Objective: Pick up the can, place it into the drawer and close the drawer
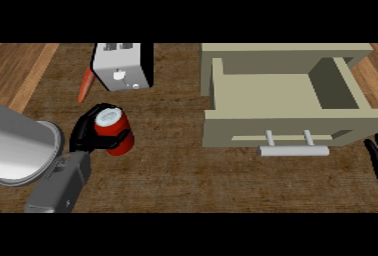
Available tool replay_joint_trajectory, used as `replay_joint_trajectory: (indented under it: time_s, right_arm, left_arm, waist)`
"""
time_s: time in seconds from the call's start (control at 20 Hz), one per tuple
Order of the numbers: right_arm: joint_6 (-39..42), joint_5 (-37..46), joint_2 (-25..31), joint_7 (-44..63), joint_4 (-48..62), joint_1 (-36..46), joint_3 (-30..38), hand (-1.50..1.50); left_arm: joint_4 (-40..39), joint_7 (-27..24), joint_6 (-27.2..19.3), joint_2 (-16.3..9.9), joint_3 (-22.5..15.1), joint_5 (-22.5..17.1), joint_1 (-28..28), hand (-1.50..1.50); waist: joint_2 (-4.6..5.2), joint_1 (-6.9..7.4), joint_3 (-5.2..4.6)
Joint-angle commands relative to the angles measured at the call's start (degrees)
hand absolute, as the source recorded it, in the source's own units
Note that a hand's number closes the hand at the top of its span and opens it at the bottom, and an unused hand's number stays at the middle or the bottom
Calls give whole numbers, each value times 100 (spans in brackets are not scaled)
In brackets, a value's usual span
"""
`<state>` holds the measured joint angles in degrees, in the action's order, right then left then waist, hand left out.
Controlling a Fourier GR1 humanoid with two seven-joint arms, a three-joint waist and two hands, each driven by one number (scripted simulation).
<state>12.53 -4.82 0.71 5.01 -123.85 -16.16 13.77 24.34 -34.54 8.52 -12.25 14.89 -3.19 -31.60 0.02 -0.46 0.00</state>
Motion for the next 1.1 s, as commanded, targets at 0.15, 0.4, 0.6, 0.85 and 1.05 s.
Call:
replay_joint_trajectory:
  time_s: [0.15, 0.4, 0.6, 0.85, 1.05]
  right_arm:
    - [-167, 74, -67, -90, 193, 118, -23, -150]
    - [1, -151, -64, 60, -147, -51, 190, -150]
    - [-371, 178, -69, 128, -164, 127, -186, -150]
    - [-9, -194, 9, -49, -117, -102, 246, -150]
    - [0, -170, 6, 16, -392, -307, 153, -150]
  left_arm:
    - [1101, 341, -240, 138, -38, -265, 772, 150]
    - [2552, 800, -537, 477, -192, -509, 1454, 150]
    - [3327, 1320, -1020, 825, -583, -309, 1206, 150]
    - [4743, 2332, -1143, 901, -1063, -205, 1558, 150]
    - [5071, 2825, -1463, 1043, -1375, 70, 1106, 150]
  waist:
    - [-25, 89, 5]
    - [-25, 75, 4]
    - [-19, 68, 3]
    - [-22, 60, 5]
    - [-21, 22, 3]
